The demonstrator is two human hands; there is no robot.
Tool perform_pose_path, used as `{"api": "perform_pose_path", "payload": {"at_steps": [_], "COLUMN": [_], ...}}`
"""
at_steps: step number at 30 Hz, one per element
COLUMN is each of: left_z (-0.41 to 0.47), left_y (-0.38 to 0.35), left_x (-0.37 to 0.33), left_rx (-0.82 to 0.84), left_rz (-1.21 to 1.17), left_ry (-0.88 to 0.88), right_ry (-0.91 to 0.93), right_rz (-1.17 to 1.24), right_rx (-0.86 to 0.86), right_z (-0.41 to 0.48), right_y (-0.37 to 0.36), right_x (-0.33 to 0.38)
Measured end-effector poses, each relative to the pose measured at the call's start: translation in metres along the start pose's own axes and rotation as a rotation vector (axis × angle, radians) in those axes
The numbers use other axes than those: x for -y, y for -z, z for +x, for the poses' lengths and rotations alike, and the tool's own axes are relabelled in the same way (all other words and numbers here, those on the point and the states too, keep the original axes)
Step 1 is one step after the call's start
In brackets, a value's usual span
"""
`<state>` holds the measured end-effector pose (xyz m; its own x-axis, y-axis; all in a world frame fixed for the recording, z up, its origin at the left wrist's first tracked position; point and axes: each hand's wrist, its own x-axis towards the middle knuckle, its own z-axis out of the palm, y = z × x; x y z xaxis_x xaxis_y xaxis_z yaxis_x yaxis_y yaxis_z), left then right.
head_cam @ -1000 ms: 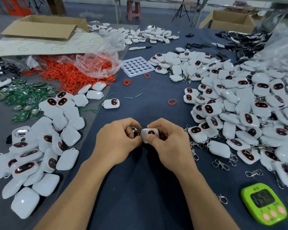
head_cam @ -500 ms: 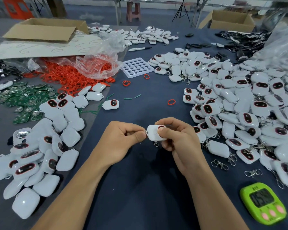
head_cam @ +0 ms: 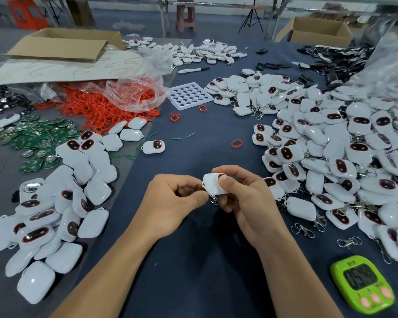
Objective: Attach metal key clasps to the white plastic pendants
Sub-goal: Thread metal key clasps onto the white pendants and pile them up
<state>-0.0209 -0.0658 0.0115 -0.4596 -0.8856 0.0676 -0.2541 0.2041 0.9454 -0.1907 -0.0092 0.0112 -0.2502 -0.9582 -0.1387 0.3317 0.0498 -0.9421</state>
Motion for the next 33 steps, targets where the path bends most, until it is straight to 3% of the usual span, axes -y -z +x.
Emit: {"api": "perform_pose_path", "payload": {"at_steps": [5, 8, 11, 13, 15, 17, 20, 27, 31, 33], "left_z": [0.0017, 0.0008, -0.0012, -0.0031, -0.0046, -0.0046, -0.0009, 0.0020, 0.0010, -0.0004], "left_y": [0.0008, 0.0005, 0.0017, 0.0015, 0.0009, 0.0004, 0.0016, 0.0014, 0.0010, 0.0008], "left_x": [-0.0026, -0.0024, 0.0037, 0.0071, 0.0064, 0.0047, 0.0034, 0.0008, 0.0007, 0.0028], "left_rx": [0.010, -0.025, -0.084, -0.063, -0.039, -0.058, -0.116, 0.066, -0.007, -0.018], "left_rz": [-0.133, -0.068, 0.291, 0.575, 0.679, 0.644, 0.328, -0.055, -0.024, 0.256], "left_ry": [0.019, -0.036, -0.104, -0.145, -0.171, -0.168, -0.080, 0.004, -0.033, -0.083], "right_ry": [-0.046, -0.050, 0.012, 0.091, 0.134, 0.128, 0.066, 0.016, 0.022, 0.073], "right_rz": [0.146, 0.174, 0.102, -0.084, -0.202, -0.142, 0.058, 0.134, 0.141, 0.055], "right_rx": [0.053, 0.032, -0.013, -0.026, -0.032, -0.034, -0.033, 0.029, 0.026, 0.001], "right_z": [-0.0019, -0.0028, -0.0049, -0.0070, -0.0089, -0.0083, -0.0054, -0.0039, -0.0046, -0.0062], "right_y": [-0.0035, -0.0051, -0.0058, -0.0070, -0.0082, -0.0080, -0.0050, -0.0033, -0.0036, -0.0055], "right_x": [-0.0020, -0.0031, -0.0045, -0.0054, -0.0063, -0.0058, -0.0037, -0.0031, -0.0036, -0.0042]}}
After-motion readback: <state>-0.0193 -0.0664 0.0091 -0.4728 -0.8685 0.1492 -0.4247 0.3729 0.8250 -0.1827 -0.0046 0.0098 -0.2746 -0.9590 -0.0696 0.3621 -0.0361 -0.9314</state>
